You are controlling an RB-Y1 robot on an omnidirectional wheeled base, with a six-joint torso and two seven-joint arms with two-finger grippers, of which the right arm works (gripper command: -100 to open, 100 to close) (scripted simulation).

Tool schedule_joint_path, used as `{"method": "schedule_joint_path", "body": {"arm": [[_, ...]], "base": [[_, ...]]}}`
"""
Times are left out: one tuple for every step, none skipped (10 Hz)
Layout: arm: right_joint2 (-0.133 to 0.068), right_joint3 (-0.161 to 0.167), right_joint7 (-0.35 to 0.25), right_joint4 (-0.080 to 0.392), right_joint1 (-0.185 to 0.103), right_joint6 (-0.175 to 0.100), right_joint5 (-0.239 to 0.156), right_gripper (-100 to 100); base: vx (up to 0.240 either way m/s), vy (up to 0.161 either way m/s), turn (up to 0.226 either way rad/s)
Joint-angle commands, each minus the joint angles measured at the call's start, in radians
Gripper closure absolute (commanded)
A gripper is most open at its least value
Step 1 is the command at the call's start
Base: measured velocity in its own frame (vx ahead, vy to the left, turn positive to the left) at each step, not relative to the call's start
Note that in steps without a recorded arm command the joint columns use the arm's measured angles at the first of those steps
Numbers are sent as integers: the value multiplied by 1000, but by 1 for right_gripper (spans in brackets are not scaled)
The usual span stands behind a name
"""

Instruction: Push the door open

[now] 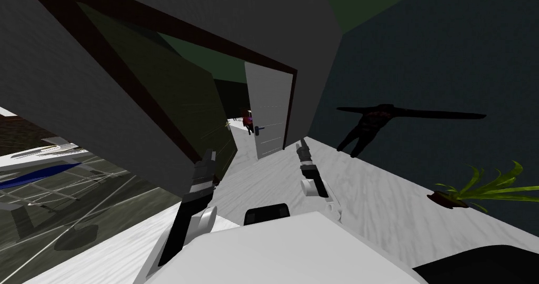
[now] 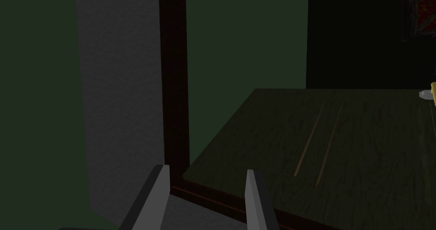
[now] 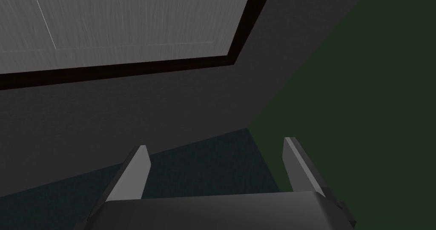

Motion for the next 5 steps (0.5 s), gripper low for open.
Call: {"method": "schedule_joint_path", "body": {"arm": [[-2, 4, -3, 39, -19, -2, 3, -100], [-4, 7, -5, 60, -30, -2, 4, -100], [-6, 10, -8, 80, -41, -1, 5, -100], [-8, 12, -10, 101, -52, 0, 7, -100], [-10, 15, -13, 123, -64, 1, 8, -100]], "base": [[99, -9, 71], [96, -29, 63], [94, -20, 54], [94, -8, 54], [110, 2, 72]]}}
